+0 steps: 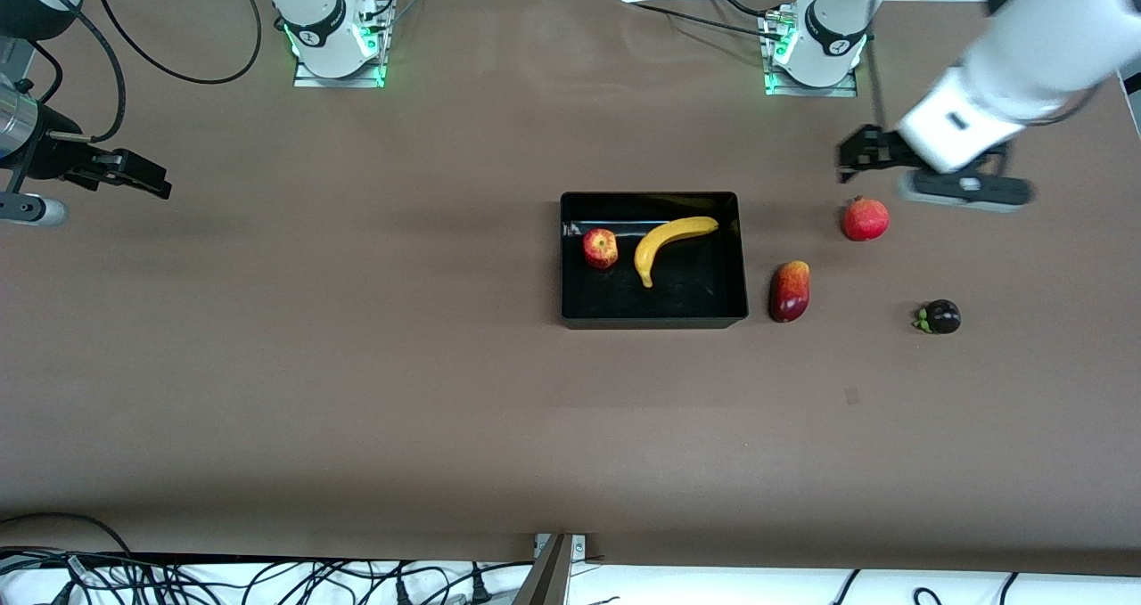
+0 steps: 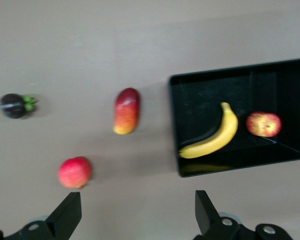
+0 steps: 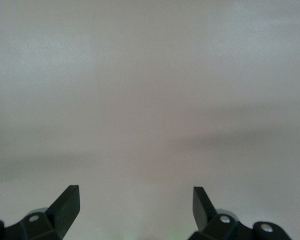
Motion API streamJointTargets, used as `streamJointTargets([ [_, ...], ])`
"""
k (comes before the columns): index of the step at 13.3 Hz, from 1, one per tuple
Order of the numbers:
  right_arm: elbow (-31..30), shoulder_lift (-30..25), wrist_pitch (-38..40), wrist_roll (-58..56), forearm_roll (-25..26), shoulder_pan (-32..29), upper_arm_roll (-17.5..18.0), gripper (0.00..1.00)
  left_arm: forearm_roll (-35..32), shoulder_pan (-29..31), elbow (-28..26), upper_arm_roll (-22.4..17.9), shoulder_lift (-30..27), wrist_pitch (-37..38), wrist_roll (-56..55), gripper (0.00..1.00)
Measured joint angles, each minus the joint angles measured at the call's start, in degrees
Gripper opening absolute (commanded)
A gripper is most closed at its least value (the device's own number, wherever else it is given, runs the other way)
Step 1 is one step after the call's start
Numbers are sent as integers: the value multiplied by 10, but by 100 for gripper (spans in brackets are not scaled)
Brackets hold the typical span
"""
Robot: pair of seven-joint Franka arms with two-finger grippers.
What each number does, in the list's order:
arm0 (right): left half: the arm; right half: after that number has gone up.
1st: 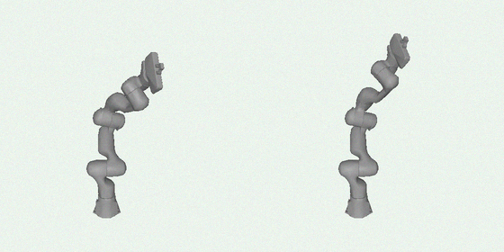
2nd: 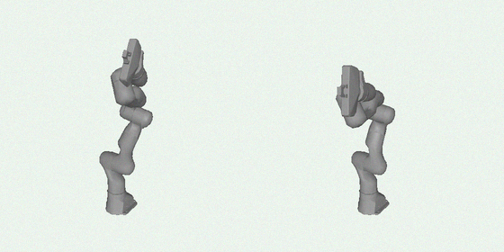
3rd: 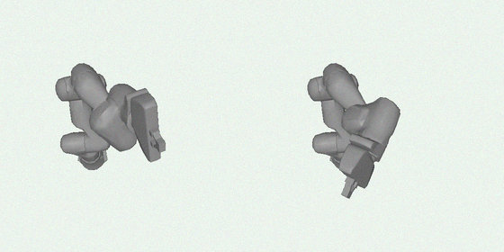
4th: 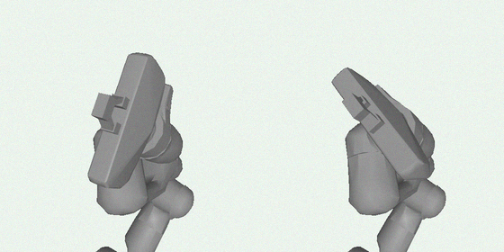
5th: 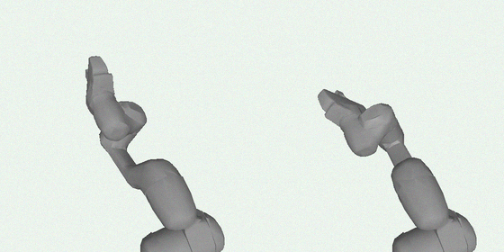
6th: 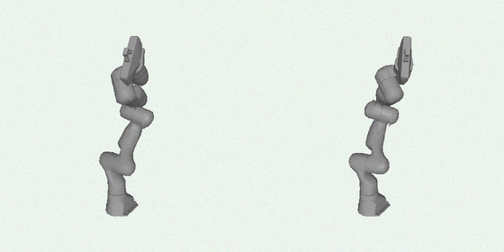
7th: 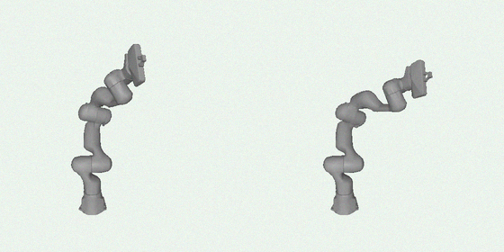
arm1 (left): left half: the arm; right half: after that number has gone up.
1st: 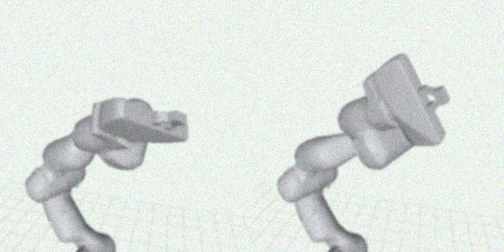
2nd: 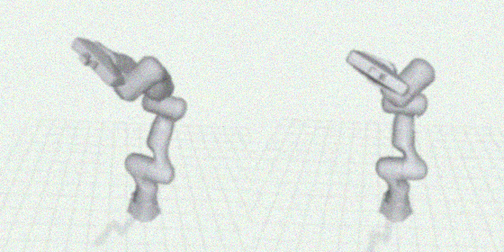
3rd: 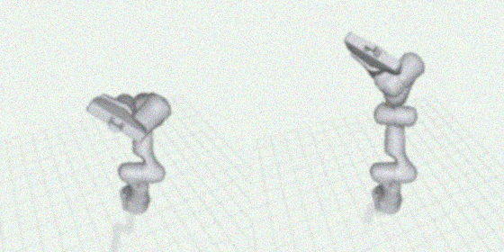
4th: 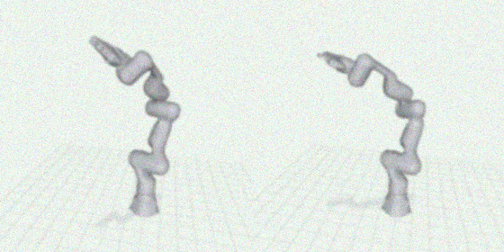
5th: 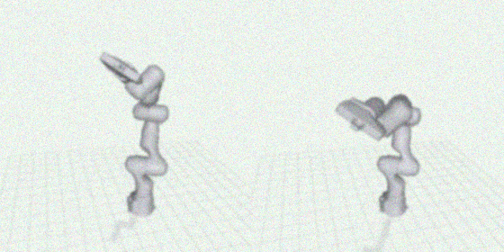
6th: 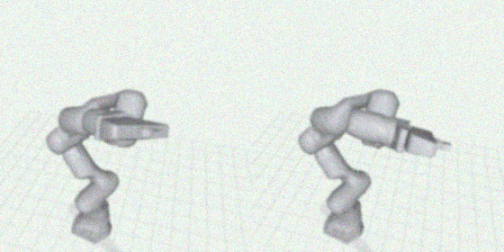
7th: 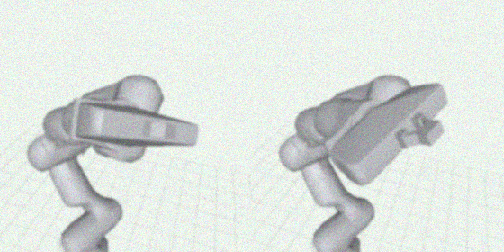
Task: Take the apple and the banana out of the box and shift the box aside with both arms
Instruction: 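Move the left gripper over the red apple inside the black box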
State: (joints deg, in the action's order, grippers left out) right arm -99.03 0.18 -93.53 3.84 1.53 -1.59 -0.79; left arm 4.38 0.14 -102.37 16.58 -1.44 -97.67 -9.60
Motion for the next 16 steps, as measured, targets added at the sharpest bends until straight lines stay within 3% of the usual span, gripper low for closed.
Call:
streamJointTargets([
  [4, 0, 0, 0, 0, 0, 0, 0, 100, 1, -71, -39, 41, 49, -114, -119, 100],
  [8, 0, 0, 0, 0, 0, 0, 0, 100, 1, -153, -69, 56, 143, -274, -229, 100],
  [12, 0, 0, 0, 0, 0, 0, 0, 100, -1, -213, -73, 56, 255, -405, -250, 100],
  [16, 0, 0, 1, 0, 0, 0, 0, 100, -56, -223, -72, 55, 312, -454, -250, 100],
])
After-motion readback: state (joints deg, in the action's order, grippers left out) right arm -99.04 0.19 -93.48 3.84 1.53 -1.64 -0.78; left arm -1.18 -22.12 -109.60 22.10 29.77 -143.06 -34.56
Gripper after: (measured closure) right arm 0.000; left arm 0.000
